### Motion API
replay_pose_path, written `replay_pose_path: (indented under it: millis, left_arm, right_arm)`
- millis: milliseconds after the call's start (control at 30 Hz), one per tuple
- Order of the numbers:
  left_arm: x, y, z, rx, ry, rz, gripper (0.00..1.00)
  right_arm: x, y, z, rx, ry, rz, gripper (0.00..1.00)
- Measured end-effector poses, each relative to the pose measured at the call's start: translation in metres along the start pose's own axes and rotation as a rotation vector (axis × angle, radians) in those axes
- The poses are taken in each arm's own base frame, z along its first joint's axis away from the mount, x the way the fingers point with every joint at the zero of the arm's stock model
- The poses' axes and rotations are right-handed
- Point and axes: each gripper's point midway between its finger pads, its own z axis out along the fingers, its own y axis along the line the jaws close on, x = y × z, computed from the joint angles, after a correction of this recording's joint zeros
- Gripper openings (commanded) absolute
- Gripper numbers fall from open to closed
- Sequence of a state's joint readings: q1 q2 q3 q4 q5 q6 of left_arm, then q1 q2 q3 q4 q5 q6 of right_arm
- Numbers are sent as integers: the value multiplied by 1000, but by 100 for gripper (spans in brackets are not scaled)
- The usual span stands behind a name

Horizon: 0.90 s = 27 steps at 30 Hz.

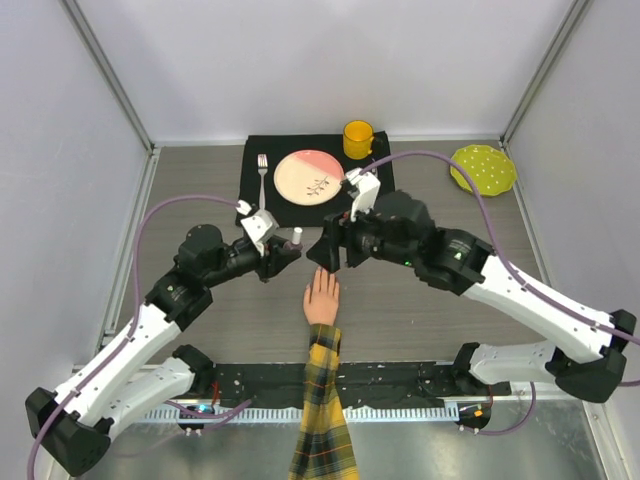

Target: Paint the nails

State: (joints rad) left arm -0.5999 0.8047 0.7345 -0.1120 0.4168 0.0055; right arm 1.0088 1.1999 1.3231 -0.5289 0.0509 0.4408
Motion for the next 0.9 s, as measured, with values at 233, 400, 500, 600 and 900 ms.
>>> replay_pose_path:
  millis: [233, 400, 500, 600, 900]
  left_arm:
    - [-12, -39, 4, 235, -3, -64, 0]
    - [-26, -68, -8, 400, -40, -71, 0]
    - [-29, -80, -14, 470, -52, -63, 0]
    - [-29, -85, -17, 505, -50, -62, 0]
    - [-26, -90, -18, 544, -39, -68, 0]
  right_arm:
    - [-1, 8, -21, -262, 61, -124, 62]
    - [9, 17, -18, -425, 136, -158, 59]
    - [16, 22, -13, -492, 182, -174, 56]
    - [17, 28, -13, -540, 207, -202, 50]
    - [0, 43, -26, -622, 185, -288, 43]
